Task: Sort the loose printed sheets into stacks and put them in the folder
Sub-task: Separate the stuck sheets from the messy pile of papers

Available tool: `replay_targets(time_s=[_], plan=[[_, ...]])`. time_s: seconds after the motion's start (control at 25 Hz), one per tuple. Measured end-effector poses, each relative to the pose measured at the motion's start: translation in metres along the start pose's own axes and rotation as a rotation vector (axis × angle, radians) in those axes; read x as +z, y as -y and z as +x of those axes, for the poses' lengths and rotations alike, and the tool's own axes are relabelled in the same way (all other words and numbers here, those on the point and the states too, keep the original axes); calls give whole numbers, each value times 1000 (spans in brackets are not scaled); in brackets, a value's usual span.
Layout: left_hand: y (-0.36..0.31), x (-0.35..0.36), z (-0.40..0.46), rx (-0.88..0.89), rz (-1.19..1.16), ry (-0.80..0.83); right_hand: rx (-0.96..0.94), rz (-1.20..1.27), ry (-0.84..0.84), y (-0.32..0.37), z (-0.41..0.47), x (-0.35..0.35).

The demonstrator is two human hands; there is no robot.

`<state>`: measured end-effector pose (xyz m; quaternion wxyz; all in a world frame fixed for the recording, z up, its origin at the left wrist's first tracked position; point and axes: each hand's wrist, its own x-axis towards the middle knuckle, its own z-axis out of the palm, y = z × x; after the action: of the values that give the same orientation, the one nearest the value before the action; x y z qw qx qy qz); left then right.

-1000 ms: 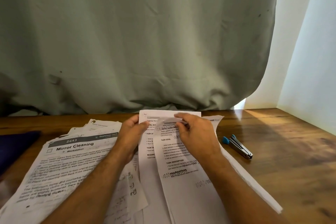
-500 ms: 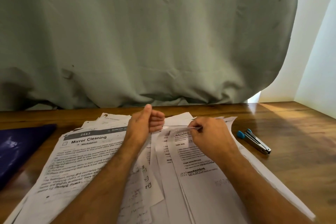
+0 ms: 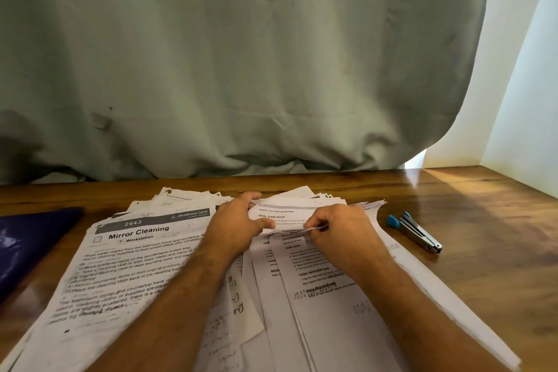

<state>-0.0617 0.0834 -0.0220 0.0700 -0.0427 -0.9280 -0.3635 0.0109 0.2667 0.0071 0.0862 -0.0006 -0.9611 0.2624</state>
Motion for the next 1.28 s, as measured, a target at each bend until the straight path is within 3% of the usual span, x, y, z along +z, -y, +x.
replay_targets(time_s=[0.12,0.24,0.52,0.68,0.8,0.92,1.28], plan=[[-5,-3,-4,-5,-328,-80,-27,-61,15,3,-1,-1],[-7,-3,-7,-10,-442,-100,-38,-76,1,6,0,-1],[-15,-7,-8,-137,-797,43,-90,-89,-231,6,4,-8],[-17,-7,-14,-59,-859,68,-73,-29,-321,15,16,-6],[-18,-9,-22,-1,-875,168,-21,-17,-290,16,22,1],[-16,-8,-21,65,-810,150,20,-4,-265,10,24,5],[-15,-5,-19,28,-835,141,91,56,-206,8,23,1]])
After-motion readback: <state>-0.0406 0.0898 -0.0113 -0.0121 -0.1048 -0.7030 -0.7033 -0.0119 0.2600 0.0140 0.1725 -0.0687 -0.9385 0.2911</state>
